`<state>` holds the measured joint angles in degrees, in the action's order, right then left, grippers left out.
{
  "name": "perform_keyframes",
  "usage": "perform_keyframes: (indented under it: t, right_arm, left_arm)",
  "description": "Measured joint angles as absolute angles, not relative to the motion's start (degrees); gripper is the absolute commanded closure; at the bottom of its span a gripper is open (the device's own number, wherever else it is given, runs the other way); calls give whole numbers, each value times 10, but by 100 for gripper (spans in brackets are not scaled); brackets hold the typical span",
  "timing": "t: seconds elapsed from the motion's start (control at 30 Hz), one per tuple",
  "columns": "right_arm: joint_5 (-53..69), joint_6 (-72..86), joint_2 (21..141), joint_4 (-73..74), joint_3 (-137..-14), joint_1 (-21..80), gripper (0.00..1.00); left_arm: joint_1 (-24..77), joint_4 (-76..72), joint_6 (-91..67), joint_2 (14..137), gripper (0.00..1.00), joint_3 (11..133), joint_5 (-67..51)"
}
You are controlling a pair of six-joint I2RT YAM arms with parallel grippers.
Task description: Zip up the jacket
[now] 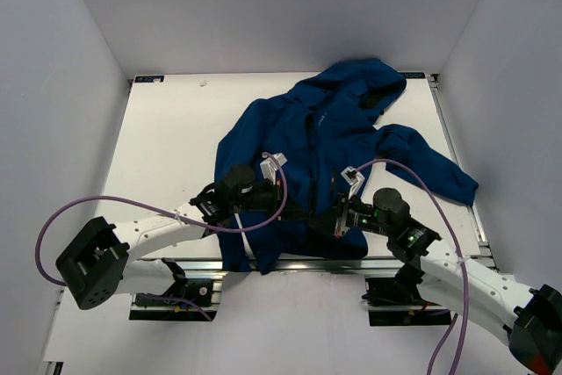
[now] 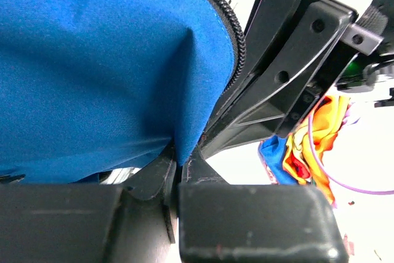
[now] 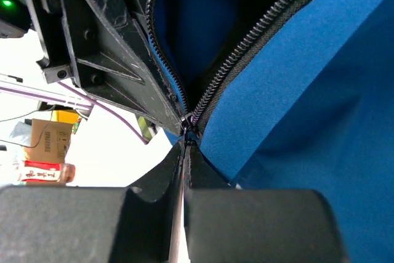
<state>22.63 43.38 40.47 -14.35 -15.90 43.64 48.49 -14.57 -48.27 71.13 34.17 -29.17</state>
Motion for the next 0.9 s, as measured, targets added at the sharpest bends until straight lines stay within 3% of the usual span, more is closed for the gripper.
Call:
perform_keyframes:
  t: [0.47, 0.9]
  right_arm:
    - [222, 444, 473, 107, -308, 435, 100]
    - [324, 437, 501, 153, -329, 371, 100]
  left_arm:
    - [497, -137, -451, 711, 100, 342, -276]
    - [523, -122, -415, 711, 100, 349, -245]
